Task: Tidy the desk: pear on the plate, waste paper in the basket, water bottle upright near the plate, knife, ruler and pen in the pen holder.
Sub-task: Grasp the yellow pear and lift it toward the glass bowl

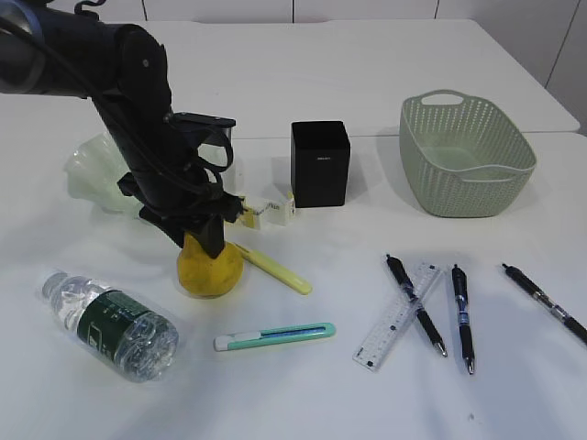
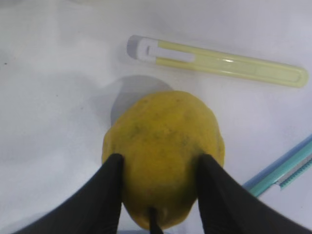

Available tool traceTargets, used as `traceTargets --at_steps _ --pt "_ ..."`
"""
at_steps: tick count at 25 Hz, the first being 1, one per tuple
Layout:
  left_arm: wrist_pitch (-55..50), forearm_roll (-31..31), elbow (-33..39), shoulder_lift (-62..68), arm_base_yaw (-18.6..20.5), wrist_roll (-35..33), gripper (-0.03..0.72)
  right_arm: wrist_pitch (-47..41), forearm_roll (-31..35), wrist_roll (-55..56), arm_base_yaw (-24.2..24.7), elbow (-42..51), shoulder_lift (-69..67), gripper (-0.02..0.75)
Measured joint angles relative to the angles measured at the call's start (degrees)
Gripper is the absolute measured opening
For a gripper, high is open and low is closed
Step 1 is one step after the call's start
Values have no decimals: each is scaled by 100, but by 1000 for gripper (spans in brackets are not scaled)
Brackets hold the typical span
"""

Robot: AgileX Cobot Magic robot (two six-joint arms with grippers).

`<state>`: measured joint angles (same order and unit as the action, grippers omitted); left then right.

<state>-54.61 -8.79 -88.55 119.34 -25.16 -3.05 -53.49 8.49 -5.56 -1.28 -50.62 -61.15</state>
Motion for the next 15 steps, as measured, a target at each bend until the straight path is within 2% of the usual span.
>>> traceTargets --at_steps 15 --pt "-36 3 0 -38 0 0 292 -13 0 0 0 0 0 461"
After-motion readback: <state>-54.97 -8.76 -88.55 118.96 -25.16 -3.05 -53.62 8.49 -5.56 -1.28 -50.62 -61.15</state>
